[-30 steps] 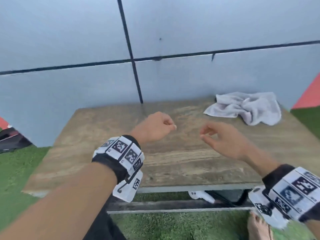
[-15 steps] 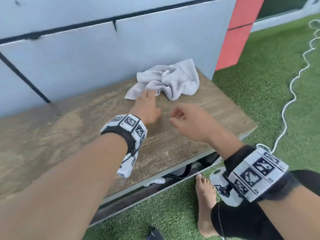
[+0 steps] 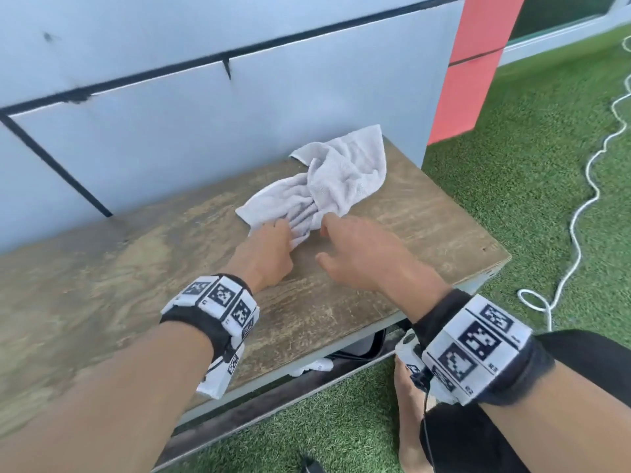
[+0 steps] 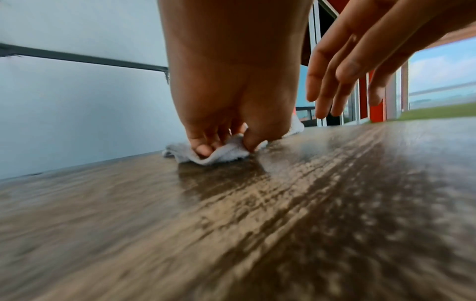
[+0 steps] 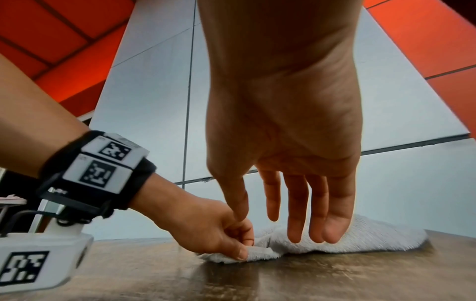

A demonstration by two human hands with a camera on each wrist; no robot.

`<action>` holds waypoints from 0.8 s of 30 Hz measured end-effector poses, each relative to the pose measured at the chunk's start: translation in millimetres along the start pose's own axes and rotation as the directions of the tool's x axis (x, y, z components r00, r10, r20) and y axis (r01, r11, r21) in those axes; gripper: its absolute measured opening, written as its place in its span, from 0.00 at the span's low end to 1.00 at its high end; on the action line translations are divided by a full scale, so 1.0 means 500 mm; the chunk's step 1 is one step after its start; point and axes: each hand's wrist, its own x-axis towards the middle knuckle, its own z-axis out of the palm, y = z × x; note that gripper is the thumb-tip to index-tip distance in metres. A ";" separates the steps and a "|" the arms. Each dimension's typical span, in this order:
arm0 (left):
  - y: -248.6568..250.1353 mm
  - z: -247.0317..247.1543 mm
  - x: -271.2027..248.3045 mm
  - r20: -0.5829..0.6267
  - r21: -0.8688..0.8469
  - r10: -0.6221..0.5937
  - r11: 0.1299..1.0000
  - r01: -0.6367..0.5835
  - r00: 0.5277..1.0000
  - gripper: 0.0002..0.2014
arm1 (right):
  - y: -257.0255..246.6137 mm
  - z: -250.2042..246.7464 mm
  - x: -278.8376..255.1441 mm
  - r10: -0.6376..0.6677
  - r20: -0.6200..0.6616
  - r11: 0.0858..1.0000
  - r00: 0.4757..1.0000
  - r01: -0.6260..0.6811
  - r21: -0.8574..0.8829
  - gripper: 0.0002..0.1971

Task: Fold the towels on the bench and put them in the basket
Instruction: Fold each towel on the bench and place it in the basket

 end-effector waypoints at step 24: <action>-0.175 -0.190 -0.324 -0.203 -0.850 -0.433 0.523 0.061 0.878 0.08 | -0.196 0.051 0.050 -0.486 -0.417 0.669 0.769 0.633 0.389 0.13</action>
